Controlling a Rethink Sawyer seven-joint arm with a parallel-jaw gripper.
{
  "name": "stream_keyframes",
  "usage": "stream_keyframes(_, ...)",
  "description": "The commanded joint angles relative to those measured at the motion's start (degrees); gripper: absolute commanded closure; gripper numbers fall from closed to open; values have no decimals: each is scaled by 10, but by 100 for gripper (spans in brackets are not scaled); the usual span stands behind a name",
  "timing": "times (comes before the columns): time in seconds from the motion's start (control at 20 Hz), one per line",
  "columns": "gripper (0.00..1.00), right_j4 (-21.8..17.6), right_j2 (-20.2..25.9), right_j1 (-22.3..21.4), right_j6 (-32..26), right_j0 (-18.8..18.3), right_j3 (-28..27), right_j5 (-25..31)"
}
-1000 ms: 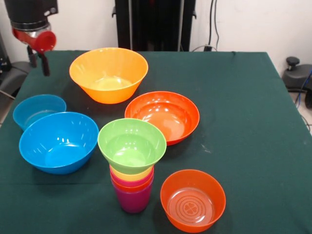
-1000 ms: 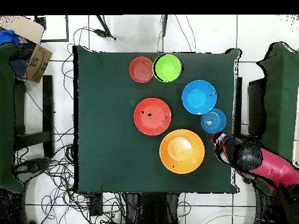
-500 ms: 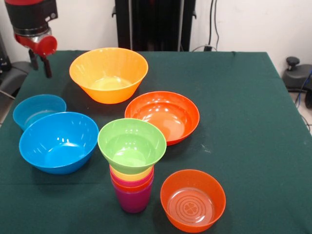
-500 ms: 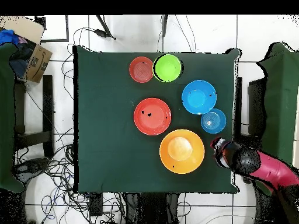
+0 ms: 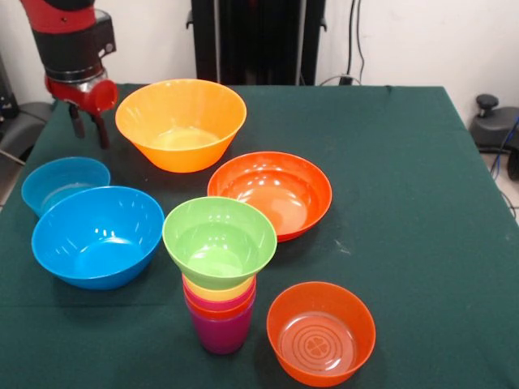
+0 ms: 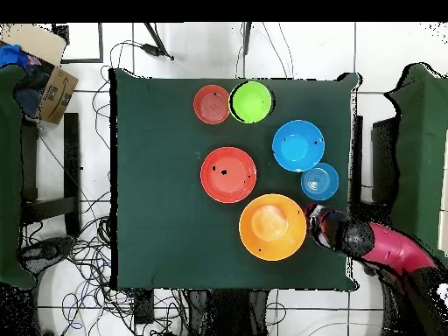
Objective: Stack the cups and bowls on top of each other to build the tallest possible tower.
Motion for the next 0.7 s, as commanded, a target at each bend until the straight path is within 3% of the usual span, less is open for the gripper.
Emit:
stream_keyframes(0.05, 0, -54, 68, 41, -89, 4, -47, -26)
stream_keyframes(0.7, 0, -76, 81, 57, -92, -19, -63, -32)
